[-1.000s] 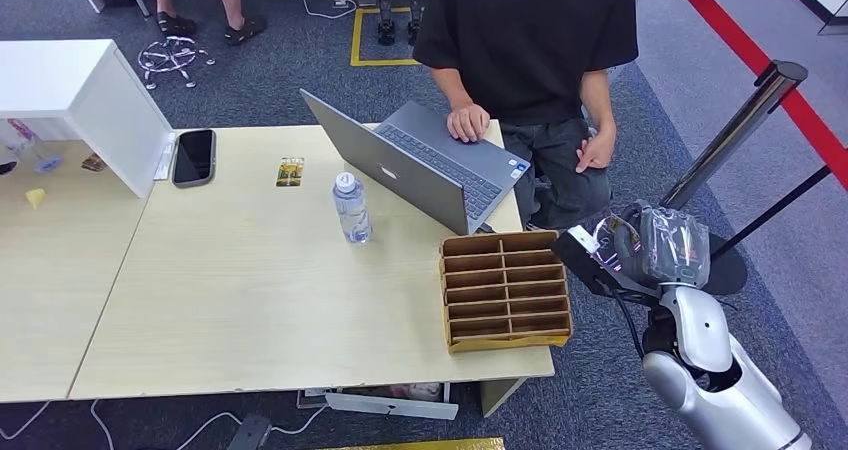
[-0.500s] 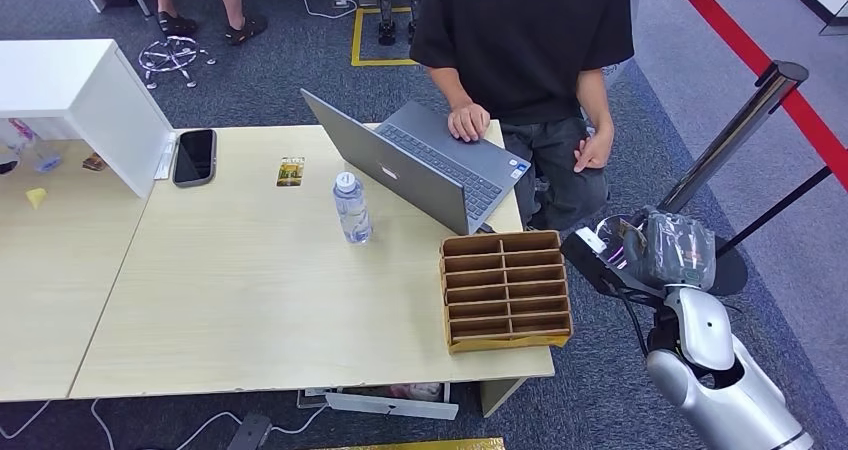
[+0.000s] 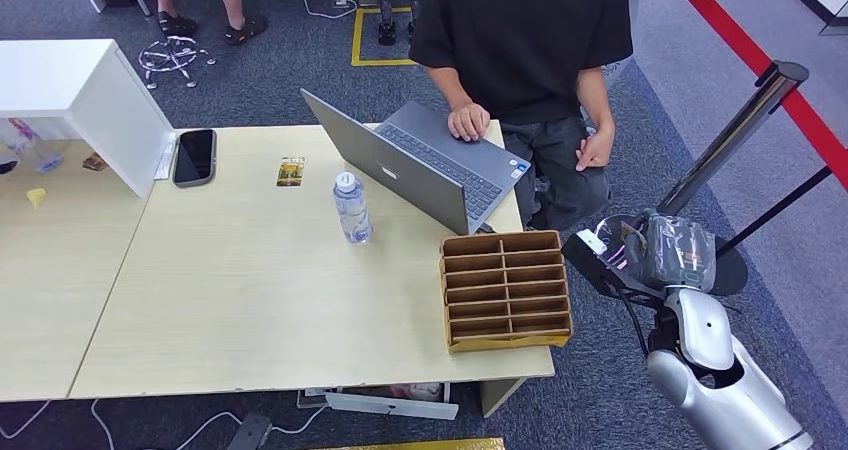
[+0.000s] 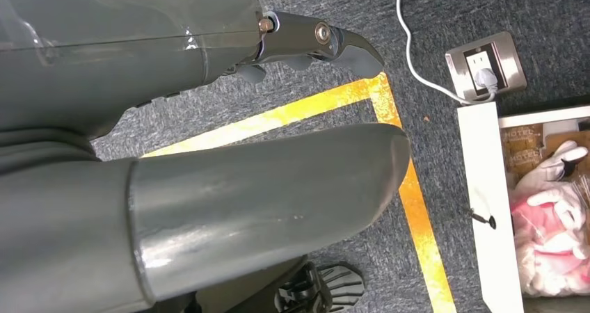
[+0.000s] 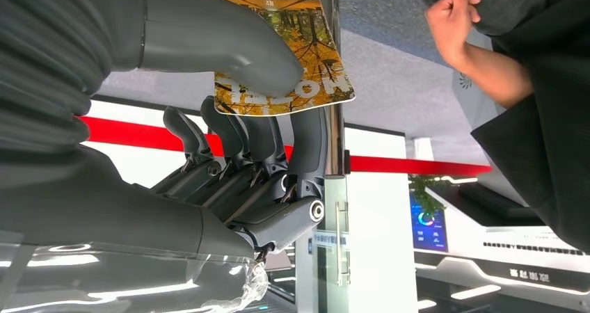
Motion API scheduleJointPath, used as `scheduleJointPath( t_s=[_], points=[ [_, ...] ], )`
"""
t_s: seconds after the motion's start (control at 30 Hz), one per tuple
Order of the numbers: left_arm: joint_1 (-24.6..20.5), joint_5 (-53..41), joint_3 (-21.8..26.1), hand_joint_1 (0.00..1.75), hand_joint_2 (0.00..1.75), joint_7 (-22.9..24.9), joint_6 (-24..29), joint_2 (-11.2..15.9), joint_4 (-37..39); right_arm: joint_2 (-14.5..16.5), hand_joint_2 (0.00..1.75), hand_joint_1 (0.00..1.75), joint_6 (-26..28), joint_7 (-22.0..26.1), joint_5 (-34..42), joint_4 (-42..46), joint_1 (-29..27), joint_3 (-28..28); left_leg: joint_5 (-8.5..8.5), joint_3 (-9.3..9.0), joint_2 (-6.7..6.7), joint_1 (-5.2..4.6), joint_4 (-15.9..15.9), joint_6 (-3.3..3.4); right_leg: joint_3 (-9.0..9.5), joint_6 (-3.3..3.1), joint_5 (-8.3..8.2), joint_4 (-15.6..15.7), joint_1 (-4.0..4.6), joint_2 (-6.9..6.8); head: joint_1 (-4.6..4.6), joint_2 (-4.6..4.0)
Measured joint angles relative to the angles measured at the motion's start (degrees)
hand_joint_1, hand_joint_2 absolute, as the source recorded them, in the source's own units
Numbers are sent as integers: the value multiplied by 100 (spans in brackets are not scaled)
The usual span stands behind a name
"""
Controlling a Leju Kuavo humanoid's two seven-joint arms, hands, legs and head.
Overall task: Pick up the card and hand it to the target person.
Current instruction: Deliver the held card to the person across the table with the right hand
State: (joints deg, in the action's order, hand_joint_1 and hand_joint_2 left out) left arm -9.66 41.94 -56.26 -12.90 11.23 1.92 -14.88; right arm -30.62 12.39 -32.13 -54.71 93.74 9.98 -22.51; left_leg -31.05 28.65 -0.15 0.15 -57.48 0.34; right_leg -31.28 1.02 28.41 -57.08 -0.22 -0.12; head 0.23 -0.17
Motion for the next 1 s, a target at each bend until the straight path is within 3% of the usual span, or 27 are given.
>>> scheduleJointPath(
  t_s=[1.0],
  points=[
    [0,-31,0,0,0,12,5,0,0,0,175,147,-2,0,5,-30,-1,0,0,0,0,0,0,0,0,0,0,0,0,0,-1,0]
  ],
)
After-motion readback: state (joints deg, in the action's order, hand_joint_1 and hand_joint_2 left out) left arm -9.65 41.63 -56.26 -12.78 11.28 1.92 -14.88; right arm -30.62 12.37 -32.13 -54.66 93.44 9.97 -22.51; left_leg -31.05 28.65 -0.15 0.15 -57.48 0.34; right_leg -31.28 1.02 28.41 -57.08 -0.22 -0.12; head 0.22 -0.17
